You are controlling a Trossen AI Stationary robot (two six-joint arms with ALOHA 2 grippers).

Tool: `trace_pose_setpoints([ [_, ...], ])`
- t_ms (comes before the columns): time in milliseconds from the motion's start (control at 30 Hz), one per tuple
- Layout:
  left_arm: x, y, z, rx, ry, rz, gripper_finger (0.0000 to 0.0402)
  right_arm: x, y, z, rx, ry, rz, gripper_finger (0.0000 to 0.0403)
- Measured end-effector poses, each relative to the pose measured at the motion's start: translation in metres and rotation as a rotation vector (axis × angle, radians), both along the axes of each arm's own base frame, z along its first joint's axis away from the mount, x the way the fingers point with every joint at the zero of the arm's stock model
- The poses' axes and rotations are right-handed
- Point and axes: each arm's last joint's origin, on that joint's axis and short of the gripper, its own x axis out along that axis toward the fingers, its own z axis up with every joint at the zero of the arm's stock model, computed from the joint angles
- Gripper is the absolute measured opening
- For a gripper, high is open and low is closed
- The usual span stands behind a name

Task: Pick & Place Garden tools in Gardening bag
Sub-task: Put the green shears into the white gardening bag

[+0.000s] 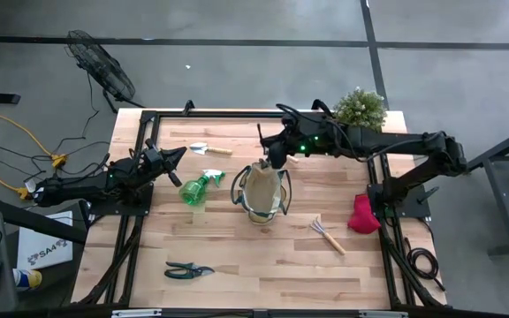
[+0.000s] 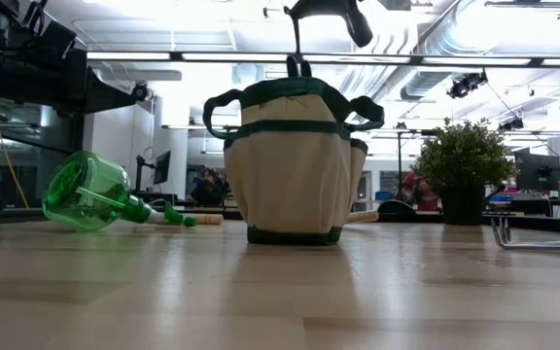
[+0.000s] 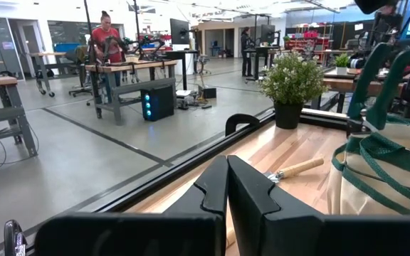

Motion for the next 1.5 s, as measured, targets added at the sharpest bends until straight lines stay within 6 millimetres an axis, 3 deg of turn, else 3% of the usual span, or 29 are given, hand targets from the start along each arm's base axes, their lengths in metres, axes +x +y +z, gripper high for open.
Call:
trace_pose_setpoints([
  [367, 0.0, 0.0, 0.0, 0.0, 0.001, 0.0, 0.0006, -0.002, -0.019, -0.008, 0.056, 0.05, -0.033, 0.0003],
  [767, 0.0, 0.0, 0.0, 0.0, 0.0, 0.0, 0.0006, 0.002, -0.029, -0.015, 0.082, 0.072, 0.055, 0.0003],
  [1233, 0.0, 0.0, 0.0, 0.0, 0.0, 0.0, 0.0006, 0.005, -0.023, -0.007, -0.145, -0.022, 0.504, 0.0003],
  [1500, 0.0, 0.0, 0.0, 0.0, 0.0, 0.0, 0.0006, -0.005, -0.034, 0.004, -0.22, -0.105, 0.647, 0.0003],
])
